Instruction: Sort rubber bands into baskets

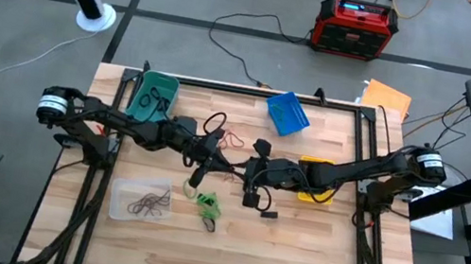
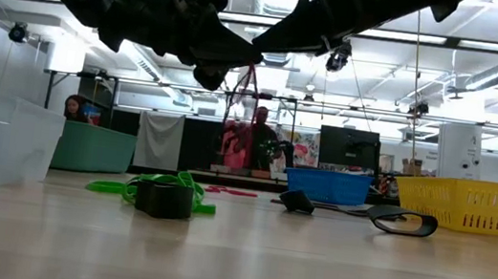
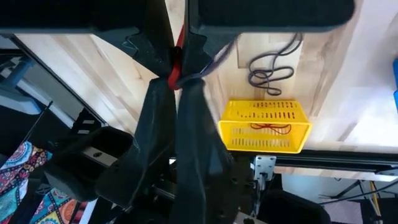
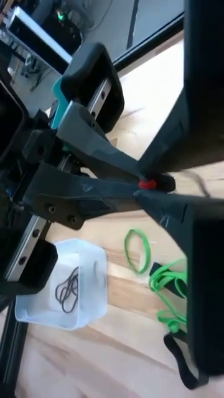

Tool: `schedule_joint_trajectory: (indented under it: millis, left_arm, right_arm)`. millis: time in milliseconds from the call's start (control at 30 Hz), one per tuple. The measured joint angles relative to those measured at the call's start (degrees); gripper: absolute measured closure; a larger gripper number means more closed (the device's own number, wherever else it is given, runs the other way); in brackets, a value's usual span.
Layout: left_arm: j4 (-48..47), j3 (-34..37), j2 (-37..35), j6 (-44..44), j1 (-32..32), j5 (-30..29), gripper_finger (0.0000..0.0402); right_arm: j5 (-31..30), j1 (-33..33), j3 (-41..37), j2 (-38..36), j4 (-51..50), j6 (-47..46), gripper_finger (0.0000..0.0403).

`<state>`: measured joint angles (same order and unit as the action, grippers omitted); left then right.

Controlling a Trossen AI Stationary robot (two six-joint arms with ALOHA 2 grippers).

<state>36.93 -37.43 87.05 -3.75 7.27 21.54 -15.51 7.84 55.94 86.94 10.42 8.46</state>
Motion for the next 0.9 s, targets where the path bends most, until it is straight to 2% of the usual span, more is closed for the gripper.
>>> schedule_joint_trajectory:
  millis: [67, 200, 333, 633, 900]
  left_arm:
    - [0.0, 0.0, 0.0, 0.2, 0.0, 0.0, 0.0393]
    - [-0.4, 0.0, 0.0, 0.7, 0.0, 0.0, 0.0393]
    - [-1.7, 0.0, 0.0, 0.7, 0.0, 0.0, 0.0393]
    - [-2.0, 0.2, -0.1, 0.7, 0.0, 0.3, 0.0393]
    - [-4.1, 0.3, -0.1, 0.5, 0.0, -1.7, 0.0393]
  right_arm:
    - [0.2, 0.0, 0.0, 0.0, -0.1, 0.3, 0.0380]
    - [0.3, 0.0, 0.0, 0.1, -0.1, 0.5, 0.0392]
    - [-1.2, 0.0, -0.1, 0.2, 0.5, 1.8, 0.0394]
    - [-10.2, 0.0, -0.1, 0.2, 0.5, 3.4, 0.0394]
    - [-9.7, 0.0, 1.0, 0.2, 0.9, 4.2, 0.0394]
